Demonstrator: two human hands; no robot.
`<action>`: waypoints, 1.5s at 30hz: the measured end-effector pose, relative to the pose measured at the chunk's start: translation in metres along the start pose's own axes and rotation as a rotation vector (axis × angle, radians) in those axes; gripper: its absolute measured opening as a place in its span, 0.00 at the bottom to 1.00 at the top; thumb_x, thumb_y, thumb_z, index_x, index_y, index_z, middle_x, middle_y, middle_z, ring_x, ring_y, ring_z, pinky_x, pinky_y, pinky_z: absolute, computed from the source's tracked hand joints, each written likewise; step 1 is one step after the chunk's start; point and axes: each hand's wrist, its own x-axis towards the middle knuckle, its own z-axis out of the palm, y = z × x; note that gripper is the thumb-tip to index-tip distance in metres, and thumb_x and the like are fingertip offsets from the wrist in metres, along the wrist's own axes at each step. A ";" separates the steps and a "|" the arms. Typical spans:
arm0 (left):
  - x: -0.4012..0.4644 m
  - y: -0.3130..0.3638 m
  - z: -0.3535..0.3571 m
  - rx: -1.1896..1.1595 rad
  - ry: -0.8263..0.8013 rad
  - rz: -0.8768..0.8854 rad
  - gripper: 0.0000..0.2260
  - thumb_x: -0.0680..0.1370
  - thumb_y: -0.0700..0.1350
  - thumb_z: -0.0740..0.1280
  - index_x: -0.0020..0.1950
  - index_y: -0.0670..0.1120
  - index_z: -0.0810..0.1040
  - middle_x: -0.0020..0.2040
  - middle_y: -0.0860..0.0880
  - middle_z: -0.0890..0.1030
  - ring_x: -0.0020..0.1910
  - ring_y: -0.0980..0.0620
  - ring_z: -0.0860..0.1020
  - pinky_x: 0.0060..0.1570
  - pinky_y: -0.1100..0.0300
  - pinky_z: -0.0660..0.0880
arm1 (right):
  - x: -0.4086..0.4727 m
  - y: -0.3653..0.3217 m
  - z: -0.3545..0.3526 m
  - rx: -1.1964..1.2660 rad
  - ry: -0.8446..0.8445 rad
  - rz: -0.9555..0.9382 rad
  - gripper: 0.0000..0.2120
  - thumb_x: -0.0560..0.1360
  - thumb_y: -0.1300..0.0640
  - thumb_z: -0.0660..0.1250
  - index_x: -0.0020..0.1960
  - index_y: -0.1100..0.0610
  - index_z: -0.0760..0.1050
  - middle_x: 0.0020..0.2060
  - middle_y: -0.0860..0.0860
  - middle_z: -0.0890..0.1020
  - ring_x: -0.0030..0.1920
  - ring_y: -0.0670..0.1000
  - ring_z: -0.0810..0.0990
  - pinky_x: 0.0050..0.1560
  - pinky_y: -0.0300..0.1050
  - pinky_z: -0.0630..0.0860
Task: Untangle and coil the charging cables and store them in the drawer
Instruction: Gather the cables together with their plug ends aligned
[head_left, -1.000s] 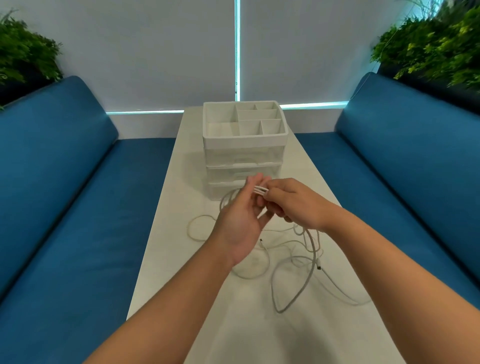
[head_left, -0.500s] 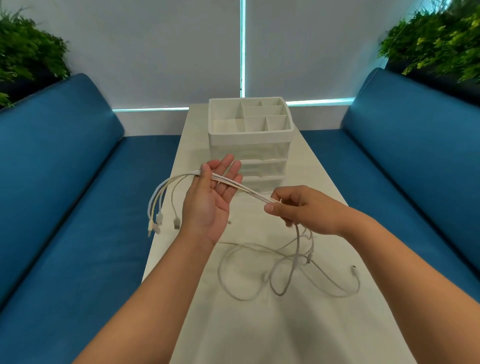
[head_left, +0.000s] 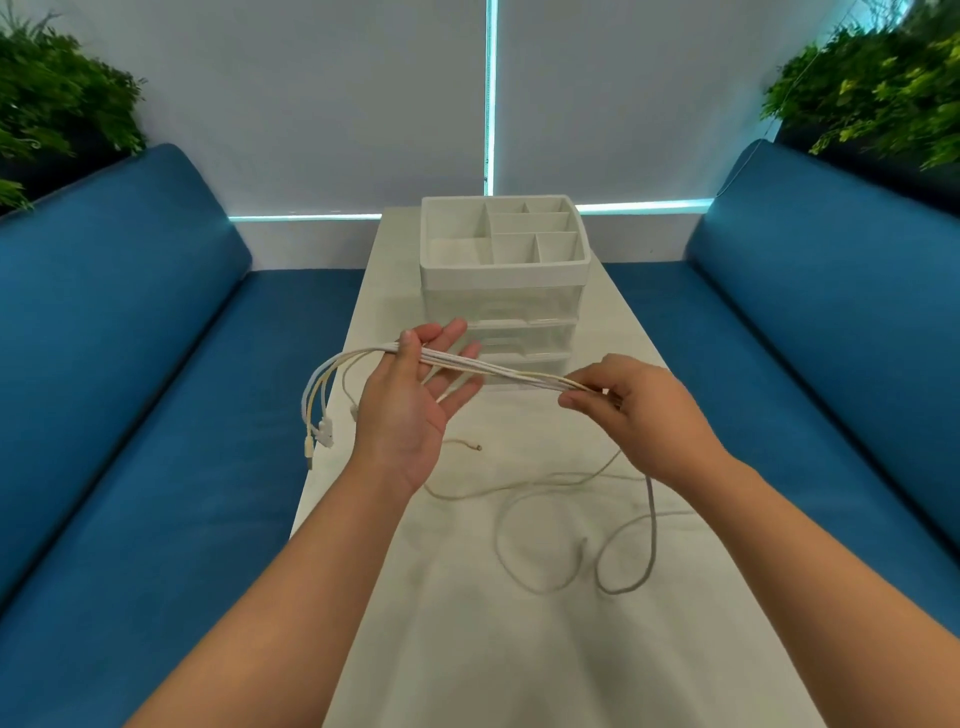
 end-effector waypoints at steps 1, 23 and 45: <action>0.000 -0.002 -0.002 0.047 0.013 -0.029 0.13 0.85 0.49 0.53 0.55 0.45 0.74 0.58 0.45 0.83 0.55 0.44 0.83 0.53 0.46 0.80 | 0.001 0.000 0.001 0.002 0.019 0.037 0.08 0.75 0.45 0.67 0.45 0.49 0.80 0.37 0.44 0.79 0.37 0.46 0.75 0.40 0.45 0.72; 0.005 0.007 -0.013 -0.080 0.013 -0.166 0.13 0.86 0.46 0.49 0.52 0.42 0.69 0.54 0.39 0.84 0.52 0.38 0.83 0.49 0.46 0.82 | -0.009 0.023 0.025 0.208 -0.224 -0.025 0.13 0.81 0.63 0.56 0.49 0.48 0.75 0.42 0.43 0.77 0.31 0.46 0.77 0.37 0.43 0.73; -0.006 -0.004 -0.008 -0.015 -0.167 -0.082 0.13 0.85 0.47 0.51 0.51 0.45 0.73 0.59 0.44 0.83 0.60 0.43 0.80 0.61 0.46 0.75 | -0.005 0.012 0.026 0.028 -0.167 0.318 0.16 0.81 0.49 0.53 0.45 0.60 0.71 0.34 0.52 0.76 0.36 0.53 0.74 0.36 0.46 0.68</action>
